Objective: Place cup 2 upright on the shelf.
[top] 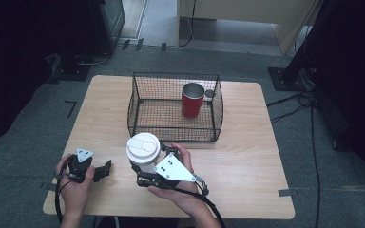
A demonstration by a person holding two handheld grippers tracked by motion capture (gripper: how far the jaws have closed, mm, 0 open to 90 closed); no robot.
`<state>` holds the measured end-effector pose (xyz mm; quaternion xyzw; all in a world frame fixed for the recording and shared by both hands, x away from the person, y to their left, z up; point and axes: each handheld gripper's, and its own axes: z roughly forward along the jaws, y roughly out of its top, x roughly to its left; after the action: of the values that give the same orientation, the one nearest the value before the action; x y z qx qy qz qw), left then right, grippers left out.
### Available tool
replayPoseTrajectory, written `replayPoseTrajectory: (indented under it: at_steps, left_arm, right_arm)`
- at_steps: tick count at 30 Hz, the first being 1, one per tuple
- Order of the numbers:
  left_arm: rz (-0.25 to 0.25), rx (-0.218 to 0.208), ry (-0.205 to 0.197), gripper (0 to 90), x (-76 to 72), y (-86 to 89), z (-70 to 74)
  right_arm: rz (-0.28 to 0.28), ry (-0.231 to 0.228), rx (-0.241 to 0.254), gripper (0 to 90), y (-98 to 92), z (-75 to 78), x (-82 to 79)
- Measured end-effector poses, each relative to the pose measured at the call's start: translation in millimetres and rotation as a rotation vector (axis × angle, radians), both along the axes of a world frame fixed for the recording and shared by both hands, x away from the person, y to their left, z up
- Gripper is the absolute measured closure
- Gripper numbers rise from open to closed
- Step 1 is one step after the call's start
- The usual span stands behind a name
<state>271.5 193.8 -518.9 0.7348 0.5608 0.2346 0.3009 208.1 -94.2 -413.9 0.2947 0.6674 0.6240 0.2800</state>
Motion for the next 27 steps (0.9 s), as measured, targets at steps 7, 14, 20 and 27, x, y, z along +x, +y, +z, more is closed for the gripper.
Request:
replayPoseTrajectory:
  at_steps: [7, 14, 20, 27]
  left_arm:
    - [0.000, 0.000, 0.000, 9.5, 0.0, 0.0, 0.0]
    - [0.001, -0.001, -0.001, 9.5, 0.0, -0.1, -0.1]
    - [0.001, -0.001, -0.002, 9.5, 0.0, -0.1, -0.1]
    - [0.001, -0.002, -0.002, 9.5, 0.0, -0.1, -0.1]
  right_arm:
    - [-0.018, -0.023, 0.004, 16.5, -1.4, 9.3, 7.9]
    - [-0.053, -0.042, 0.030, 16.5, -3.0, 20.9, 20.5]
    - [-0.071, -0.060, 0.033, 16.5, -2.8, 28.5, 28.9]
    - [-0.084, -0.072, 0.034, 16.5, -1.9, 36.0, 38.6]
